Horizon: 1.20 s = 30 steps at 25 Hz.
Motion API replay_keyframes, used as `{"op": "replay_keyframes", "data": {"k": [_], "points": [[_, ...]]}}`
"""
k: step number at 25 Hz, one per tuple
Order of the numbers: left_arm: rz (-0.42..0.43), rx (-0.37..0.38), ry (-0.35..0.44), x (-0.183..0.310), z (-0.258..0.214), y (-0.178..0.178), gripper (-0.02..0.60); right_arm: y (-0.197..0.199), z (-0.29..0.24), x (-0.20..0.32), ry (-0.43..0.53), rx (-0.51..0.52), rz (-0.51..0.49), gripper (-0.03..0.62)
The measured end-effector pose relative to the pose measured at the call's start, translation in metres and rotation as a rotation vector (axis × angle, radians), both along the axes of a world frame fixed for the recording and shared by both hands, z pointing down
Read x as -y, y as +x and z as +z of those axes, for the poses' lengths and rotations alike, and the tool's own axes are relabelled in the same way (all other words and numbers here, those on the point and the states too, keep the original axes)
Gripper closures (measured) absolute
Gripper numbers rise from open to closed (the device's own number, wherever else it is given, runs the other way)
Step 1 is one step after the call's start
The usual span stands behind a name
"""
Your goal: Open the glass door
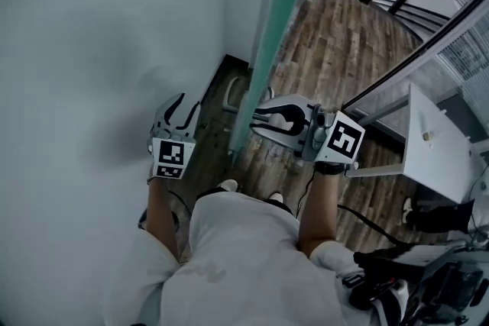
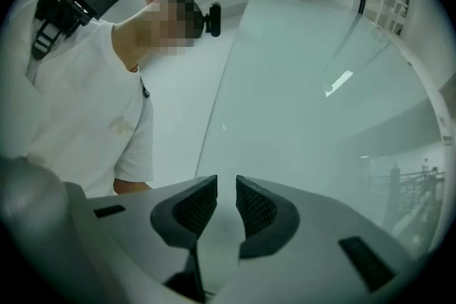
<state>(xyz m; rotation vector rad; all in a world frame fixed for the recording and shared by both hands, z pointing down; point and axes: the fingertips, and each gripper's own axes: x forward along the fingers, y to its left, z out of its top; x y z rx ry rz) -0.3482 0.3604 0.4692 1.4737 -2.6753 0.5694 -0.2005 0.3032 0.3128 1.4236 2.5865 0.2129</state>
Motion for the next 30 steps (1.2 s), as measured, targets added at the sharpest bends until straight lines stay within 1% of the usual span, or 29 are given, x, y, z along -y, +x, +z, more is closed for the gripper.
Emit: {"op": "replay_keyframes", "data": {"k": [3,6,9,10,11,12,14,17,19,21,24,27,30], "points": [[-0.077,-0.043,0.084,-0.026,-0.015,0.004,0.420,-0.014,-0.001,-0.013,-0.007,0.002,-0.028,0.511],[-0.155,-0.081,0.146,-0.059,-0.011,0.003,0.420,-0.036,0.012,-0.035,-0.007,-0.008,-0.041,0.511],[-0.217,-0.098,0.203,-0.078,-0.014,0.011,0.422,-0.048,0.025,-0.042,-0.004,-0.042,-0.046,0.511],[-0.238,-0.100,0.224,-0.083,-0.017,0.016,0.434,-0.050,0.027,-0.043,-0.004,-0.050,-0.046,0.511],[-0.260,-0.099,0.245,-0.088,-0.022,0.022,0.471,-0.051,0.025,-0.045,-0.012,-0.052,-0.045,0.511],[-0.282,-0.098,0.264,-0.094,-0.027,0.026,0.494,-0.054,0.022,-0.048,-0.027,-0.049,-0.047,0.511],[-0.328,-0.099,0.292,-0.110,-0.031,0.033,0.517,-0.065,0.020,-0.058,-0.063,-0.046,-0.058,0.511],[-0.379,-0.109,0.319,-0.135,-0.027,0.036,0.526,-0.083,0.024,-0.078,-0.100,-0.048,-0.074,0.511],[-0.393,-0.115,0.322,-0.147,-0.024,0.041,0.526,-0.087,0.030,-0.096,-0.073,-0.045,-0.092,0.511],[-0.404,-0.121,0.324,-0.156,-0.022,0.046,0.526,-0.092,0.035,-0.114,-0.047,-0.036,-0.084,0.511],[-0.430,-0.126,0.334,-0.156,-0.018,0.050,0.526,-0.098,0.038,-0.124,-0.045,-0.029,-0.066,0.512],[-0.453,-0.128,0.344,-0.150,-0.016,0.042,0.526,-0.107,0.040,-0.134,-0.009,-0.008,-0.058,0.513],[-0.460,-0.127,0.354,-0.158,-0.015,0.024,0.526,-0.132,0.049,-0.152,0.001,-0.049,-0.044,0.513]]}}
